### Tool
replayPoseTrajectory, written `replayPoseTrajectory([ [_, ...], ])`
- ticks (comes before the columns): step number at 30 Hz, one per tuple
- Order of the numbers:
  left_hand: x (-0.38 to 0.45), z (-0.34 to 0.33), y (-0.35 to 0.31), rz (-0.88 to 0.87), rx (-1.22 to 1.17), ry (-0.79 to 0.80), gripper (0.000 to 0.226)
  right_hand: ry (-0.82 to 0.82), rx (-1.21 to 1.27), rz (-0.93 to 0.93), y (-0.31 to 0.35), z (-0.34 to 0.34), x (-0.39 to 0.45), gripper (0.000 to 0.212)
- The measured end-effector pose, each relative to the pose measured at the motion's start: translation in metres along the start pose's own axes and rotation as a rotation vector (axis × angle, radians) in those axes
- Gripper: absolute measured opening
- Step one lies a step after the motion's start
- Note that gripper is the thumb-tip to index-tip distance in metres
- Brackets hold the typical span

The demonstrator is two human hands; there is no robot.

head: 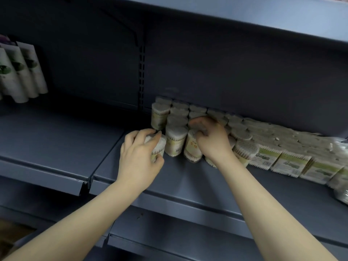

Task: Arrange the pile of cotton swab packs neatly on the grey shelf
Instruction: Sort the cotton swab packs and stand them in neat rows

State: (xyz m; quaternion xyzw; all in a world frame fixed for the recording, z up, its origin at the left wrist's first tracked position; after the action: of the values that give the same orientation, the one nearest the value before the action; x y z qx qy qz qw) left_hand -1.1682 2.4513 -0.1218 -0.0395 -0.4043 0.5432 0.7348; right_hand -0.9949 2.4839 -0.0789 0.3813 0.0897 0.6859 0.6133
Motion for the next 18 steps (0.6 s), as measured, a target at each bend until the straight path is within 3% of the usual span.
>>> replayPoseTrajectory([
  [7, 0.01, -0.005, 0.006, -0.133, 0.05, 0.011, 0.054, 0.03, -0.031, 0.004, 0.005, -0.015, 0.013, 0.038],
  [14, 0.024, -0.01, 0.018, -0.138, 0.06, 0.02, 0.054, 0.054, -0.073, 0.013, 0.013, -0.023, 0.024, 0.039],
  [18, 0.032, -0.011, 0.019, -0.155, 0.035, 0.013, 0.043, 0.081, -0.109, -0.021, 0.01, -0.029, 0.031, 0.042],
])
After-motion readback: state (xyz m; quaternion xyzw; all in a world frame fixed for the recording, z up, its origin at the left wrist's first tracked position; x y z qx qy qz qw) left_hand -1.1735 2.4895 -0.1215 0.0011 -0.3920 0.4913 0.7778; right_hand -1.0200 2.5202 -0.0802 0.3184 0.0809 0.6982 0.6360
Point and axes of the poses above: each hand's wrist, its own x-axis towards the middle knuckle, its own z-axis out of the back of the hand, y = z × x, the point moved 4 cm from there along x, towards the middle knuckle, and after that the axes turned 1 degree about -x, right-handed, at the moved point
